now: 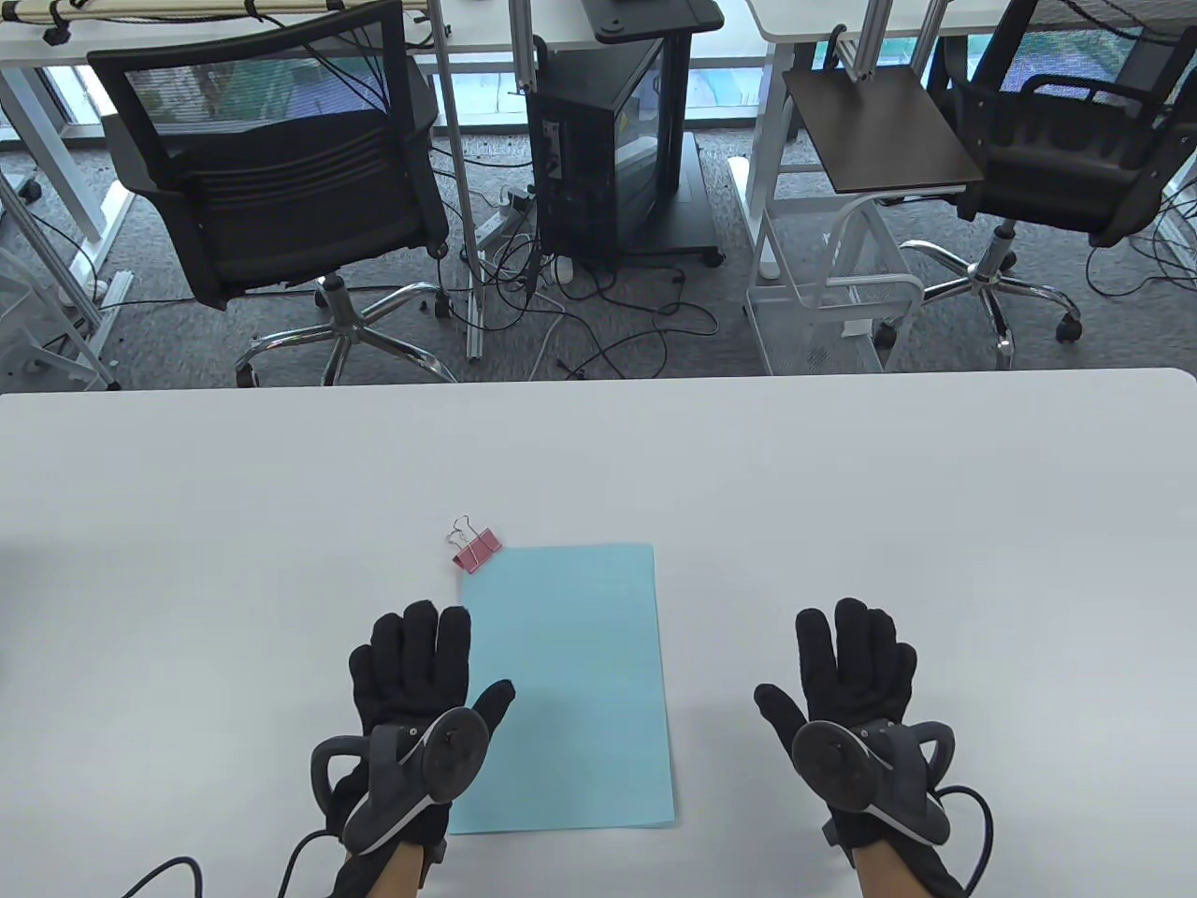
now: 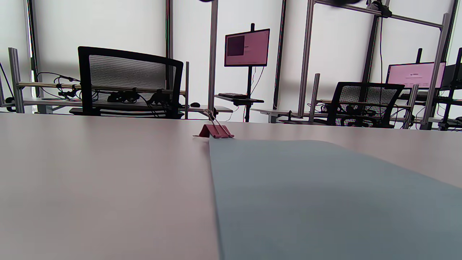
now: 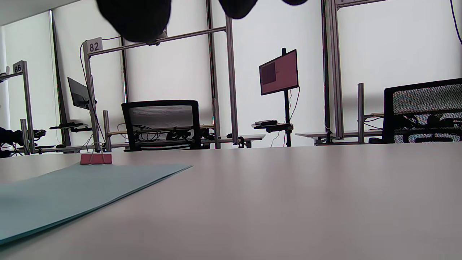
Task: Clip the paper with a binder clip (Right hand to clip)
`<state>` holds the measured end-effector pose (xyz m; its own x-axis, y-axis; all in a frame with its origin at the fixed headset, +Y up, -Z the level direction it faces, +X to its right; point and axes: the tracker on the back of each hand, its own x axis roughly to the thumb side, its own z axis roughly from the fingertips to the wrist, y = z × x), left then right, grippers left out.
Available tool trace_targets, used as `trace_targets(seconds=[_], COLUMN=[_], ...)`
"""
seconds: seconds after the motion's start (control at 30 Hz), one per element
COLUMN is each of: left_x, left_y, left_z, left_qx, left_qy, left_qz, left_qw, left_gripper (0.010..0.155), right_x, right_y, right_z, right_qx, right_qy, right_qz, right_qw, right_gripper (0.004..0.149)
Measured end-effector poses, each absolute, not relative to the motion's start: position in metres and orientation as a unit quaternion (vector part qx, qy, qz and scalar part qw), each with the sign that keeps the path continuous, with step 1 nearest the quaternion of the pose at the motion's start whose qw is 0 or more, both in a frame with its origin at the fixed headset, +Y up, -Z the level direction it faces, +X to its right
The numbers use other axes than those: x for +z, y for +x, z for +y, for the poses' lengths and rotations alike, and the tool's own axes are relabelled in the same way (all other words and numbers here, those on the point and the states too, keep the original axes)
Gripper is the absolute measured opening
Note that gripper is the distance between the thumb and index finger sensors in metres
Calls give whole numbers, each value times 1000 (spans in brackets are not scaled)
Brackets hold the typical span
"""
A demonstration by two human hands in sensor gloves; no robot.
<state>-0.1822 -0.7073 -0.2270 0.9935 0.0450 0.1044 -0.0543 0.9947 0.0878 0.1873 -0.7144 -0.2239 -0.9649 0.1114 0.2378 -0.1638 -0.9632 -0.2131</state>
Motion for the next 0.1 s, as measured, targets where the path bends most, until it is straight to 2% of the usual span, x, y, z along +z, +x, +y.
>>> trace_targets(seconds=[0.1], left_x=[-227], left_y=[-182], left_z=[-707], left_qx=[24], left_qy=[43], left_qz=[-50], left_qw=[998], left_gripper=[78], right_x=[-224], right_y=[187], right_z=[-715], right_qx=[985], right_qy=[113], right_qz=[-114], right_qw=[70], right_gripper=[85])
